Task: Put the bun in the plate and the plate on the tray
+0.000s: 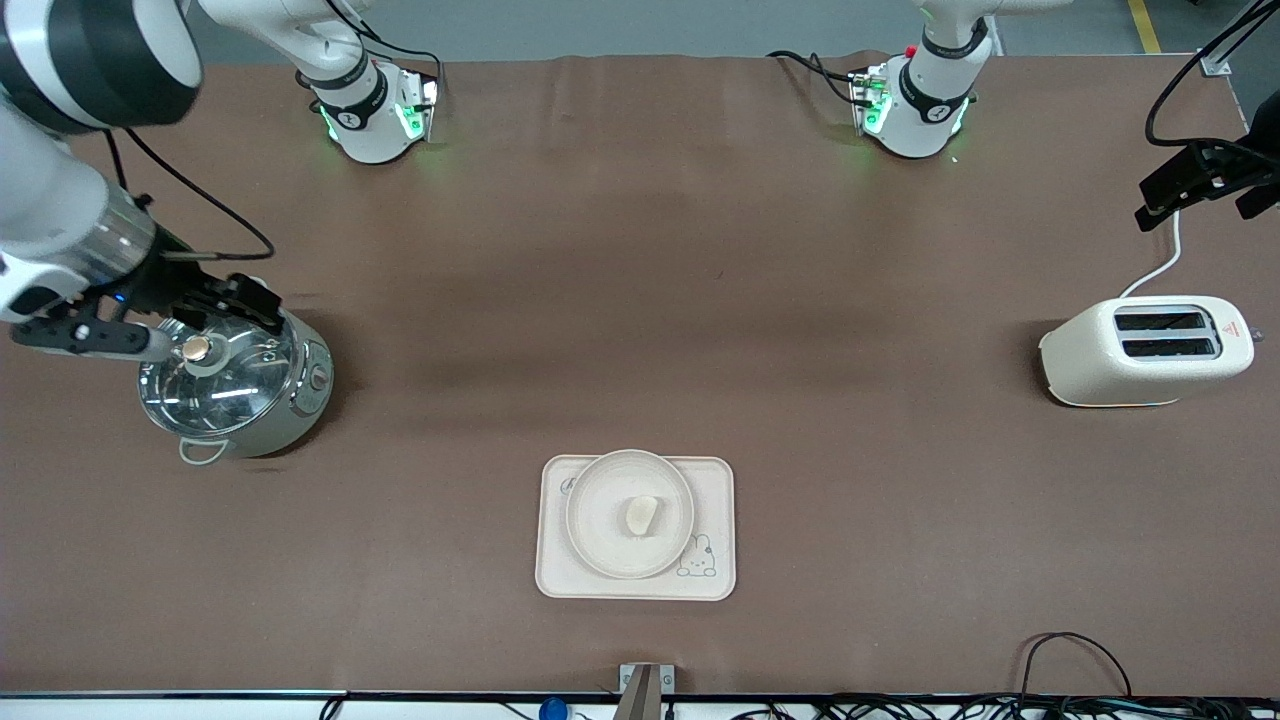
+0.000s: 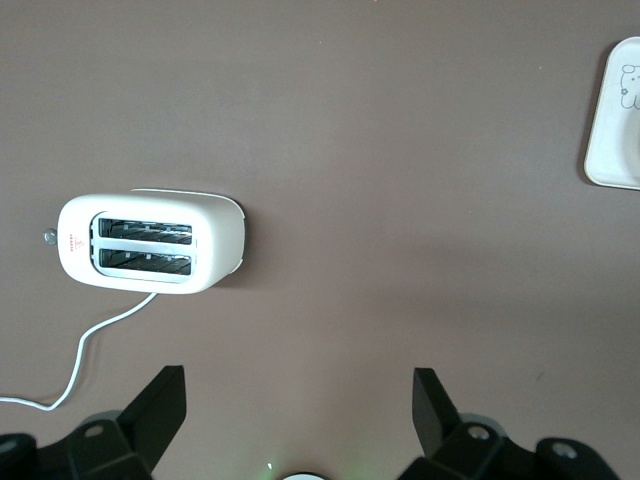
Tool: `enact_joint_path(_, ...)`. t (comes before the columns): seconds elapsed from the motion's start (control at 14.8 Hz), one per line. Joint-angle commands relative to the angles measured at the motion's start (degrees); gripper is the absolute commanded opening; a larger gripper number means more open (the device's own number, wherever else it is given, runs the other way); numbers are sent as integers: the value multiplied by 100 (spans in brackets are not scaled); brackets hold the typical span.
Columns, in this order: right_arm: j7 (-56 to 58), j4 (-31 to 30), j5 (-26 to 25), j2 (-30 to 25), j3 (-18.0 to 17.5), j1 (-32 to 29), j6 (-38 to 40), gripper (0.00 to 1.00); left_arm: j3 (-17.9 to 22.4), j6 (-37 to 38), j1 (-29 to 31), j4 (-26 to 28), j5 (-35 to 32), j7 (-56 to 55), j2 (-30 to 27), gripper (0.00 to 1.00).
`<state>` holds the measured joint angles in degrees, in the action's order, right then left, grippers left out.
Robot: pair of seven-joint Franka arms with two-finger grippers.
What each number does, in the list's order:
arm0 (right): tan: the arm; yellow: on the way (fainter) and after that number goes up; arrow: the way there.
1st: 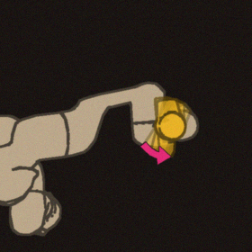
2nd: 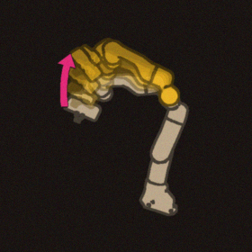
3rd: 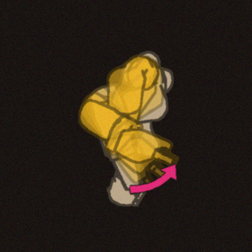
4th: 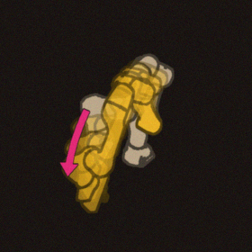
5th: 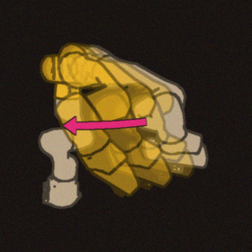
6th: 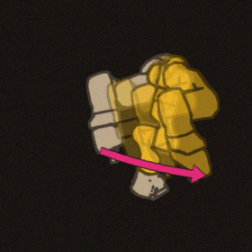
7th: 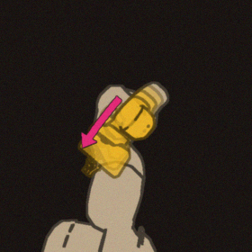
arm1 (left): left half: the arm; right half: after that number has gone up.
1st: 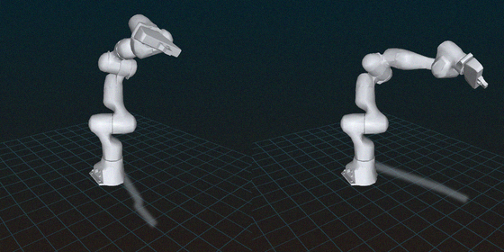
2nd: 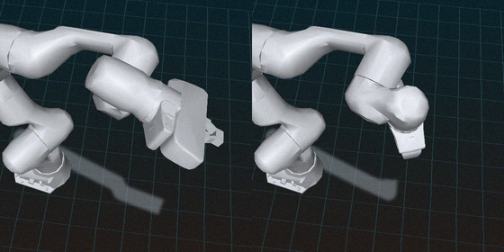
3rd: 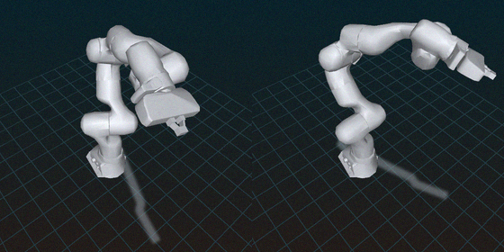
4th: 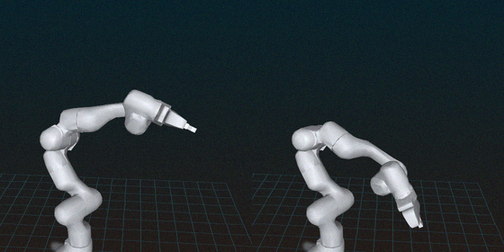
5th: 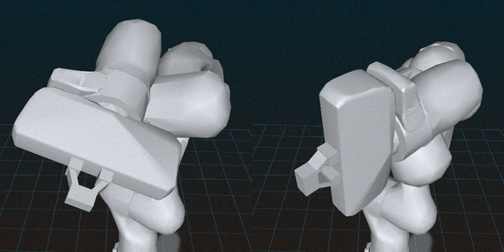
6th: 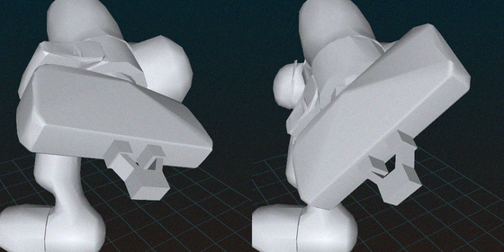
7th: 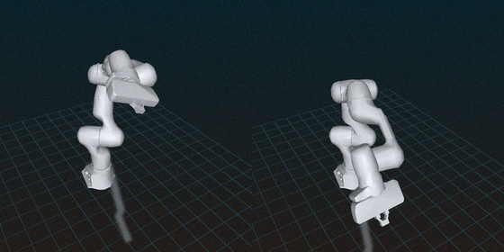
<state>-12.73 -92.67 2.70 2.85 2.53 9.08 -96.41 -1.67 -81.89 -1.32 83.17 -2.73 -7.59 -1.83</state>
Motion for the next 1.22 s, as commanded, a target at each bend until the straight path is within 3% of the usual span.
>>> enact_joint_path(0.0,60,-40,-129,-371,-60,-152,359,100,53,59,-9,59,71,126,-150,100)
enact_joint_path(0.61,560,56,-68,-425,-104,-1365,368,100,18,59,-18,-20,62,223,-151,100)
enact_joint_path(1.15,745,425,-103,-416,-174,-1295,720,100,-26,366,-88,-29,62,548,-142,100)
